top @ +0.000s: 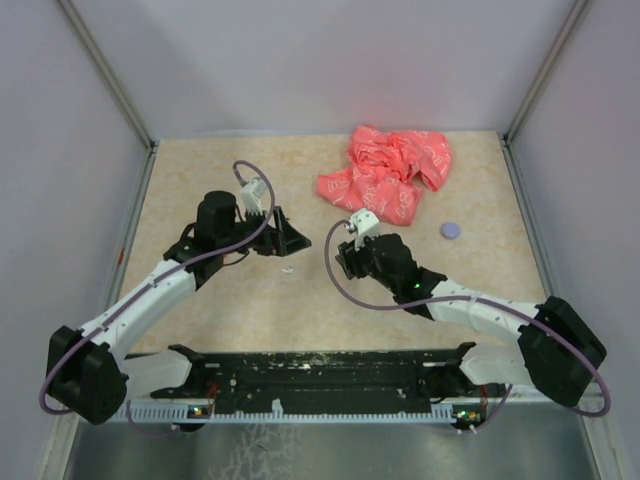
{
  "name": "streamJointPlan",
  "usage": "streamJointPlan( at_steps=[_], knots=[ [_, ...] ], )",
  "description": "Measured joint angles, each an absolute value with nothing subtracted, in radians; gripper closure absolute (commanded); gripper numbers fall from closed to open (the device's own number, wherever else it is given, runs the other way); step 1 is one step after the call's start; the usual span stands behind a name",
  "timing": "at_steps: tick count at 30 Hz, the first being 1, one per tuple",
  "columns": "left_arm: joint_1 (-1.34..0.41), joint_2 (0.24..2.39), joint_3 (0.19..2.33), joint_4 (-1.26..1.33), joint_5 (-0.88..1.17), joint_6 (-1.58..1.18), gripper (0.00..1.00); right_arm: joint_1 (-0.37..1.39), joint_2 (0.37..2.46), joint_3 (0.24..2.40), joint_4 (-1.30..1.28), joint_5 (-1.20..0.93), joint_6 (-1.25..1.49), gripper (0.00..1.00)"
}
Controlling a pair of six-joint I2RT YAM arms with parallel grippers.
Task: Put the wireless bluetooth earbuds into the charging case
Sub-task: Pick up the charging case at the center of the board.
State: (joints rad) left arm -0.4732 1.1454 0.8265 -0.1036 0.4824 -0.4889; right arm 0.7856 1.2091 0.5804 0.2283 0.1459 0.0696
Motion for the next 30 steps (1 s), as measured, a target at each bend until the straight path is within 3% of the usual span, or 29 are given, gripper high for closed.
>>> streamJointPlan(
  at_steps=[7,13,22,30],
  knots=[
    [-0.551,1.201,0.826,-0.06,0.45,-0.519,0.2,0.852,1.192,0.526,0.392,0.152,-0.001,0.59],
    [-0.594,1.239,0.827,-0.027,0.416,-0.529,0.34,0.883,1.18,0.485,0.502,0.133,-0.051,0.59],
    [-0.654,1.295,0.83,-0.001,0.384,-0.532,0.4,0.912,1.179,0.471,0.582,0.109,-0.086,0.59],
    [-0.672,1.313,0.839,0.02,0.375,-0.532,0.61,0.928,1.183,0.471,0.606,0.107,-0.095,0.58]
  ],
)
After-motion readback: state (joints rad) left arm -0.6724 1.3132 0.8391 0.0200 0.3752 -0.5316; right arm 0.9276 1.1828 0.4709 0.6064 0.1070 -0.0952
